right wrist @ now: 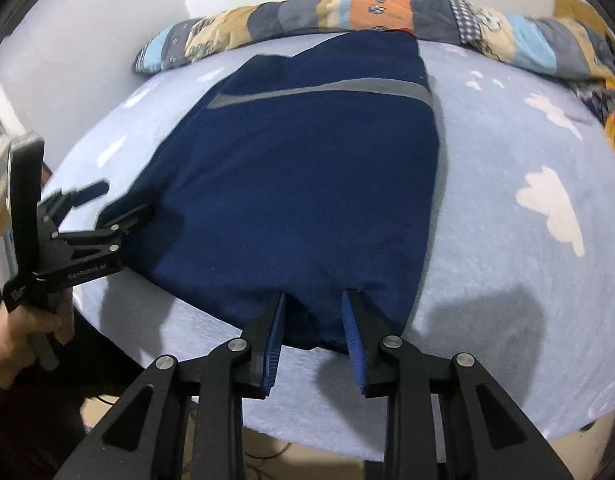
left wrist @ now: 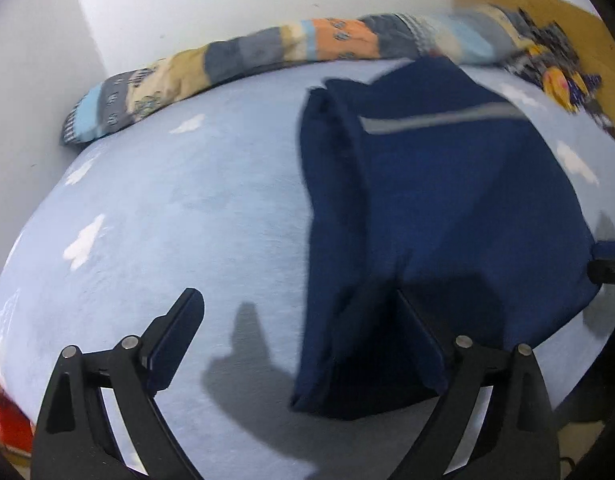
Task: Fold large clothes
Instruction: 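Open both grippers and lift them off the folded navy bundle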
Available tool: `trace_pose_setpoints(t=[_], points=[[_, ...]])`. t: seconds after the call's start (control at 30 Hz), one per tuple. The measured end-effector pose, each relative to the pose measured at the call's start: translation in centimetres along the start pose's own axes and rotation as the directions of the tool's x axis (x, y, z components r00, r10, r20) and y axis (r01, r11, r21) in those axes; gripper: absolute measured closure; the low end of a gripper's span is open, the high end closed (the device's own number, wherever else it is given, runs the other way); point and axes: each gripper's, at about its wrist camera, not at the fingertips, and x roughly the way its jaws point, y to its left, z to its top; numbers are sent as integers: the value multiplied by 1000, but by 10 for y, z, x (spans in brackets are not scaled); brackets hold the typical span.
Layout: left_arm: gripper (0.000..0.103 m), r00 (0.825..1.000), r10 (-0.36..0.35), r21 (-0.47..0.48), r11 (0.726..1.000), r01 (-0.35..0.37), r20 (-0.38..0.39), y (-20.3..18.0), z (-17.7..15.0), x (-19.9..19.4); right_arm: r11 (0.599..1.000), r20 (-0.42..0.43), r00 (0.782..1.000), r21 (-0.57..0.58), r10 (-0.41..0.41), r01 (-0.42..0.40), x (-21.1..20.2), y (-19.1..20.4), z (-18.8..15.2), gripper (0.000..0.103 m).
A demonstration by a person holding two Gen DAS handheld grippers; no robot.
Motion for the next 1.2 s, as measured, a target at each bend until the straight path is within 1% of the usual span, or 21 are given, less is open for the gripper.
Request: trace_pose_setpoints(t=[0.07, 0.1, 0.17, 0.2, 0.27, 0.37, 0.4, 0.43, 0.5, 0.57, 0.63, 0.67, 0.73, 0.77, 0.8, 0.83, 0.87, 0.93, 1.03, 1.1, 1.2], points=[[8, 999, 38, -15, 999, -37, 38, 4, -1, -16, 999, 16, 1000, 37, 2, -3, -7, -7, 3, 74], [8, 997, 36, -31, 999, -34, 64, 6, 4, -25, 998, 35, 999, 62, 16, -18, -13, -11, 3, 71], [8, 992, 36, -43, 999, -30, 122, 6, 16, -37, 992, 92, 994, 109, 55, -65, -26, -20, 6, 70], [8, 991, 29, -41, 999, -23, 132, 4, 24, -40, 989, 124, 990, 126, 64, -80, -32, -24, 9, 69], [8, 993, 2, -28, 1000, 1, 120, -2, 38, -35, 989, 144, 989, 134, 40, -59, -37, -28, 18, 69], [8, 996, 7, -36, 999, -4, 85, -12, 66, -18, 996, 156, 988, 92, -15, 0, -30, -33, 41, 68], [8, 998, -4, -34, 999, 6, 67, -18, 77, -9, 995, 153, 988, 94, -32, 17, -25, -38, 50, 67], [8, 998, -15, -26, 1000, 17, 56, -23, 84, -3, 994, 152, 988, 111, -29, 12, -21, -44, 60, 67], [8, 999, -17, 10, 1000, 17, 32, -38, 103, 15, 986, 172, 985, 164, 6, -34, -15, -57, 79, 67], [8, 998, -64, 14, 998, 64, -7, -49, 115, 31, 985, 188, 982, 166, 10, -42, -11, -62, 92, 68], [8, 993, -100, -9, 995, 100, -58, -51, 122, 50, 987, 180, 983, 154, 15, -43, -1, -65, 109, 69], [9, 991, -103, -19, 995, 101, -89, -51, 124, 61, 988, 168, 986, 149, 14, -40, 6, -66, 115, 70], [9, 984, -105, -40, 994, 101, -142, -50, 122, 78, 988, 108, 993, 147, 39, -55, 25, -68, 124, 71], [9, 980, -98, -54, 994, 90, -174, -48, 118, 88, 988, 69, 997, 148, 37, -47, 35, -70, 126, 72], [9, 976, -101, -67, 994, 90, -190, -46, 115, 94, 989, 34, 999, 145, 10, -15, 45, -70, 126, 70], [9, 973, -118, -87, 991, 103, -198, -44, 109, 99, 989, 12, 1000, 145, 2, -4, 49, -71, 125, 69], [9, 973, -121, -94, 990, 104, -195, -43, 108, 99, 988, -2, 1000, 155, 10, -10, 53, -72, 123, 69], [9, 980, -111, -102, 990, 95, -165, -43, 108, 91, 986, -6, 1000, 169, 20, -19, 52, -74, 124, 69], [9, 989, -88, -91, 993, 78, -120, -44, 104, 68, 988, 26, 999, 151, 19, -23, 41, -68, 123, 68], [9, 994, -79, -73, 995, 73, -79, -44, 99, 51, 993, 64, 997, 109, 34, -41, 27, -56, 120, 67], [9, 997, -71, -49, 996, 69, -39, -43, 84, 25, 999, 101, 995, 29, 27, -30, 5, -35, 107, 67]])
